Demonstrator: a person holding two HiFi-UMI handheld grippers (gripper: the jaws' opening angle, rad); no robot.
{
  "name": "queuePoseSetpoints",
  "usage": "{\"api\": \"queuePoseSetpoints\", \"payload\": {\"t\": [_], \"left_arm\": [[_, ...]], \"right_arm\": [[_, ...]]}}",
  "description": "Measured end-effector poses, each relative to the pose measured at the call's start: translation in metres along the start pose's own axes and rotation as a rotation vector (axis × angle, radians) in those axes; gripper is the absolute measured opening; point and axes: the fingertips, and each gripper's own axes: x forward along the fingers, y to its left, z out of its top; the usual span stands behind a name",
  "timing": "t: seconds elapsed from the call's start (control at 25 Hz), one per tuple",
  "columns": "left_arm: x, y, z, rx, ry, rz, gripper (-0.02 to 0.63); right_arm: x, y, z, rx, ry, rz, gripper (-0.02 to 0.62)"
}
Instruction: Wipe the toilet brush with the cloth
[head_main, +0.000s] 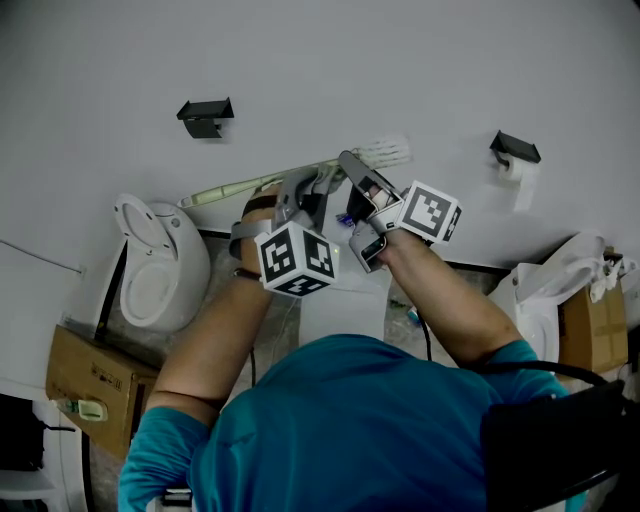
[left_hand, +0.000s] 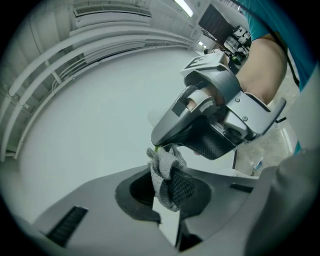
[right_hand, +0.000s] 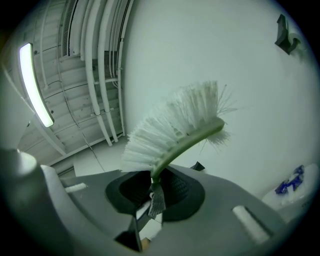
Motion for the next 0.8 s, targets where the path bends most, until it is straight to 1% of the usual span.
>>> {"api": "queuePoseSetpoints", "payload": {"t": [0.12, 0.28, 0.44, 0.56, 0.8], "left_arm": [[-0.0005, 0.002, -0.0024, -0.006, 0.001, 0.012, 0.038], [-0.0014, 0.0021, -0.0017, 0.027, 0.004, 0.03, 0.038], [-0.0014, 0.002, -0.0026, 0.054, 0.009, 0.043, 0.038], [-0.002, 0.002, -0.0035, 0.071, 0.012, 0.051, 0.038], [-0.0043, 0.0076, -0.0099, 0.072, 0.022, 0.059, 0.038]], "right_arm": [[0.002, 0.0005, -0.0016, 0.0, 0.006, 0.006, 0.058], [0.0002, 0.0013, -0.0018, 0.001, 0.008, 0.018, 0.058], [0.0017, 0.0058, -0.0008, -0.028, 0.014, 0.053, 0.058], [-0.0003, 0.0034, -0.0012, -0.01, 0.011, 0.042, 0.058], [-0.0009, 0.0049, 0.0017, -0.015, 0.005, 0.052, 0.058]]}}
